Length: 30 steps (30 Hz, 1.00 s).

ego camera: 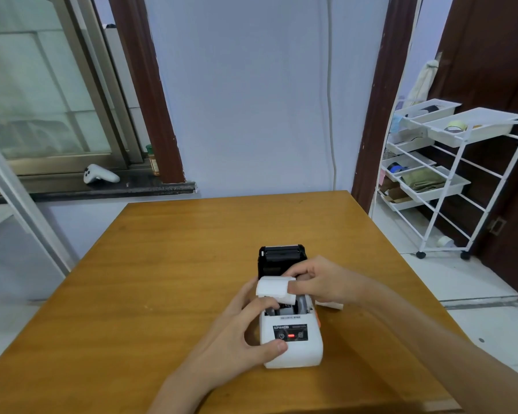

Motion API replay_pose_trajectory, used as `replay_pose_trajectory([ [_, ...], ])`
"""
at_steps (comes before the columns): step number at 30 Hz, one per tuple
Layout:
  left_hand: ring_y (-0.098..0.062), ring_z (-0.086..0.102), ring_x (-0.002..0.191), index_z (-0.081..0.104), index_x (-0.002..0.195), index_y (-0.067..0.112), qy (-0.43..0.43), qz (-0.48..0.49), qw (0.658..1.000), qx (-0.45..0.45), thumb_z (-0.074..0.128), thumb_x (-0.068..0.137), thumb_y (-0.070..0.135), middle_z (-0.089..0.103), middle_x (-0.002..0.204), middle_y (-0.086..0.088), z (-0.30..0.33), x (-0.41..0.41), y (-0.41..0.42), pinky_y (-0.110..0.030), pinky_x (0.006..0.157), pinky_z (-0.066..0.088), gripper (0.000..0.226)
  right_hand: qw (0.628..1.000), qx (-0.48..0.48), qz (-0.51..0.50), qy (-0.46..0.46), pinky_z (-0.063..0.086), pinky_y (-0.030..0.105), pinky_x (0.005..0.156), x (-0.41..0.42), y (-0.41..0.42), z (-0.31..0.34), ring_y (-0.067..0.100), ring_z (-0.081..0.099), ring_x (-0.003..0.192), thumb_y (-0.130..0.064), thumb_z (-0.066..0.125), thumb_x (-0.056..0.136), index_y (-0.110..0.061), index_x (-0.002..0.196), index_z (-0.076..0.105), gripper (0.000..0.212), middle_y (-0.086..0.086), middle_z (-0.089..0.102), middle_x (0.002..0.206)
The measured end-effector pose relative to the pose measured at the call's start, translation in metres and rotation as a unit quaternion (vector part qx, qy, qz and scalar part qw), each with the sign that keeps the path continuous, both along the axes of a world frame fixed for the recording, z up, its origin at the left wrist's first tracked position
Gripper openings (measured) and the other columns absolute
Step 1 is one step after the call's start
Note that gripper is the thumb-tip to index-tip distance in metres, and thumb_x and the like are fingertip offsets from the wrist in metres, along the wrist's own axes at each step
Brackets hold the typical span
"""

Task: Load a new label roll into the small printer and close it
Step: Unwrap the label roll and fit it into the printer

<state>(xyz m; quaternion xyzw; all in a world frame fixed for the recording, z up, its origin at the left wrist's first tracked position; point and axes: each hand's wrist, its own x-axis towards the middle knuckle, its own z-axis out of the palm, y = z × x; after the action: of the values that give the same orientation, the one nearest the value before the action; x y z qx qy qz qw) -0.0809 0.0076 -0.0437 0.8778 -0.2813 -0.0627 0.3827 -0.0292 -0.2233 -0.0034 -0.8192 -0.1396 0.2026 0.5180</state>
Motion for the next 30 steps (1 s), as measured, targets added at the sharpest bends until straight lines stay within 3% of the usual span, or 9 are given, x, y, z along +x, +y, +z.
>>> replay_pose_trajectory([
  [3, 0.001, 0.037, 0.139, 0.044, 0.109, 0.061, -0.021, 0.006, 1.000, -0.006, 0.064, 0.076, 0.075, 0.018, 0.159, 0.030, -0.003, 0.000, 0.000, -0.040, 0.112, 0.041, 0.041, 1.000, 0.003, -0.002, -0.007, 0.030, 0.022, 0.045, -0.003, 0.000, -0.001, 0.012, 0.040, 0.046, -0.017, 0.065, 0.091, -0.004, 0.105, 0.071, 0.020, -0.004, 0.058, 0.055],
  [7, 0.002, 0.029, 0.146, 0.043, 0.111, 0.065, -0.020, 0.020, 1.000, -0.013, 0.065, 0.073, 0.077, 0.015, 0.162, 0.034, -0.007, 0.001, 0.003, -0.044, 0.118, 0.035, 0.046, 1.000, 0.014, -0.008, -0.011, 0.039, 0.042, 0.064, -0.006, 0.001, -0.001, 0.030, 0.048, 0.067, -0.033, 0.072, 0.080, -0.011, 0.099, 0.073, 0.029, 0.023, 0.064, 0.075],
  [9, 0.007, 0.023, 0.149, 0.042, 0.118, 0.069, -0.014, 0.023, 0.999, -0.030, 0.068, 0.073, 0.074, 0.014, 0.162, 0.036, -0.006, 0.001, 0.003, -0.039, 0.122, 0.029, 0.052, 1.000, 0.006, -0.002, -0.012, 0.046, 0.046, 0.072, -0.009, 0.000, 0.001, 0.032, 0.059, 0.076, -0.023, 0.071, 0.085, -0.008, 0.102, 0.072, 0.023, 0.032, 0.070, 0.093],
  [11, 0.008, 0.019, 0.150, 0.042, 0.119, 0.068, -0.005, 0.027, 0.999, -0.034, 0.071, 0.072, 0.071, 0.013, 0.162, 0.035, -0.005, 0.001, 0.004, -0.037, 0.123, 0.027, 0.056, 1.000, -0.013, 0.019, -0.015, 0.054, 0.046, 0.081, -0.012, -0.002, 0.001, 0.032, 0.069, 0.087, -0.013, 0.069, 0.088, -0.005, 0.107, 0.069, 0.021, 0.027, 0.071, 0.105],
  [14, 0.008, 0.018, 0.150, 0.045, 0.117, 0.063, 0.007, 0.031, 0.999, -0.032, 0.073, 0.070, 0.069, 0.012, 0.160, 0.036, -0.005, 0.002, 0.004, -0.035, 0.122, 0.027, 0.055, 0.997, -0.047, 0.043, -0.033, 0.057, 0.043, 0.089, -0.015, -0.003, 0.000, 0.024, 0.071, 0.099, -0.019, 0.070, 0.088, -0.009, 0.111, 0.067, 0.025, 0.011, 0.074, 0.109],
  [18, 0.007, 0.018, 0.150, 0.045, 0.118, 0.062, 0.008, 0.029, 0.999, -0.034, 0.074, 0.069, 0.069, 0.012, 0.158, 0.039, -0.005, 0.001, 0.004, -0.035, 0.122, 0.026, 0.057, 0.997, -0.046, 0.043, -0.034, 0.057, 0.040, 0.087, -0.019, -0.002, 0.001, 0.024, 0.070, 0.101, -0.024, 0.062, 0.094, -0.014, 0.116, 0.064, 0.025, 0.005, 0.074, 0.111],
  [22, 0.019, 0.020, 0.144, 0.047, 0.118, 0.059, 0.005, 0.030, 0.999, -0.044, 0.075, 0.067, 0.067, 0.011, 0.150, 0.051, -0.006, 0.002, 0.004, -0.028, 0.120, 0.028, 0.058, 0.993, -0.091, 0.053, -0.052, 0.055, 0.040, 0.077, -0.024, -0.002, 0.005, 0.030, 0.069, 0.091, -0.028, 0.049, 0.100, -0.012, 0.116, 0.062, 0.025, 0.011, 0.073, 0.107],
  [25, 0.016, 0.020, 0.146, 0.044, 0.120, 0.066, 0.011, 0.031, 0.999, -0.037, 0.072, 0.065, 0.074, 0.010, 0.153, 0.048, -0.004, 0.001, 0.002, -0.031, 0.120, 0.028, 0.062, 0.978, -0.178, 0.070, -0.087, 0.043, 0.016, 0.057, -0.027, -0.001, 0.009, 0.007, 0.056, 0.065, -0.035, 0.041, 0.102, -0.013, 0.114, 0.060, 0.031, 0.008, 0.067, 0.094],
  [30, 0.006, 0.023, 0.149, 0.047, 0.115, 0.057, 0.013, 0.035, 0.999, -0.030, 0.072, 0.066, 0.068, 0.012, 0.156, 0.041, -0.005, 0.001, 0.003, -0.037, 0.121, 0.029, 0.056, 0.976, -0.182, 0.079, -0.089, 0.051, 0.026, 0.074, -0.034, -0.001, 0.004, 0.012, 0.064, 0.085, -0.035, 0.040, 0.102, -0.018, 0.115, 0.061, 0.030, 0.003, 0.066, 0.107],
])
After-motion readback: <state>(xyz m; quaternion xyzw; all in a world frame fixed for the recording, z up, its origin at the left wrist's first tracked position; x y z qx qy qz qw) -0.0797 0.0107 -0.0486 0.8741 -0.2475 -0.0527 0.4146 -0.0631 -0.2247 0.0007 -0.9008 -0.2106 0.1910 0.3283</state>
